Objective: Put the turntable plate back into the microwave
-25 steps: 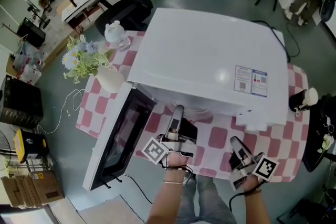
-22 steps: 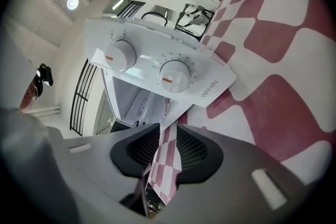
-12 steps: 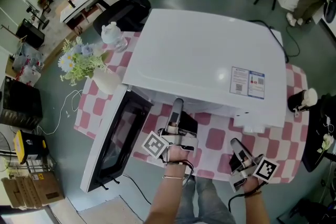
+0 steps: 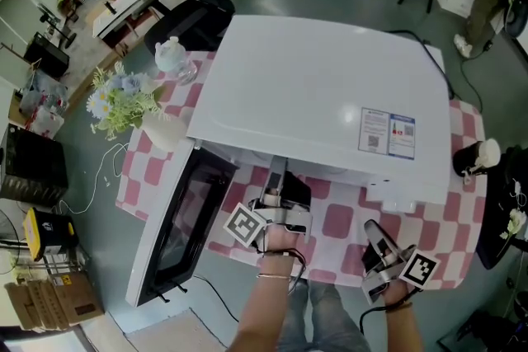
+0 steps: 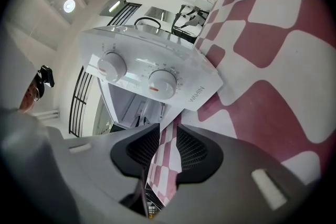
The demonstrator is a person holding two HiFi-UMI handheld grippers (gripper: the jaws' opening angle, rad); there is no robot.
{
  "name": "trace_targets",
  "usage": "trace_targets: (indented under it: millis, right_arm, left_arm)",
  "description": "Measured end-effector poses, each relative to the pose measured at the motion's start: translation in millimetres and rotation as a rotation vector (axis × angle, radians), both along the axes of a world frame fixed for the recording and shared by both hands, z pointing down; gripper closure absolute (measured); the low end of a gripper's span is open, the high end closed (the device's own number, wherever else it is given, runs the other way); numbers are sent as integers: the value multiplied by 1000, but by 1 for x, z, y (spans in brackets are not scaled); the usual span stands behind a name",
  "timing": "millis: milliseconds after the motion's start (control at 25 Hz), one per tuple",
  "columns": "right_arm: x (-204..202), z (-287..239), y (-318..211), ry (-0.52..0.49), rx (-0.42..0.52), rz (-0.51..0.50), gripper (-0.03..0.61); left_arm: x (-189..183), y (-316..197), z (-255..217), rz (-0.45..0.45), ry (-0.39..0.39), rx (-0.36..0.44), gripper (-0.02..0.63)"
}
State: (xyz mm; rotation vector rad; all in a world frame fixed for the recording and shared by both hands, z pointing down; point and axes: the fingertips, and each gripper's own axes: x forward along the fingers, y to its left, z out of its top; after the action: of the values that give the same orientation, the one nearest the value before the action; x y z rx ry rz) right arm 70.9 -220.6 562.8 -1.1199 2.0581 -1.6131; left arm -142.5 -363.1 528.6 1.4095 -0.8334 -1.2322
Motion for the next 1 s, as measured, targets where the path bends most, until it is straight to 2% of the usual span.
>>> trace_targets:
  millis: [1000]
  right_arm:
    - [-2, 12, -5, 9, -26, 8, 494]
  left_arm:
    - [3, -15, 18, 0, -30, -59, 538]
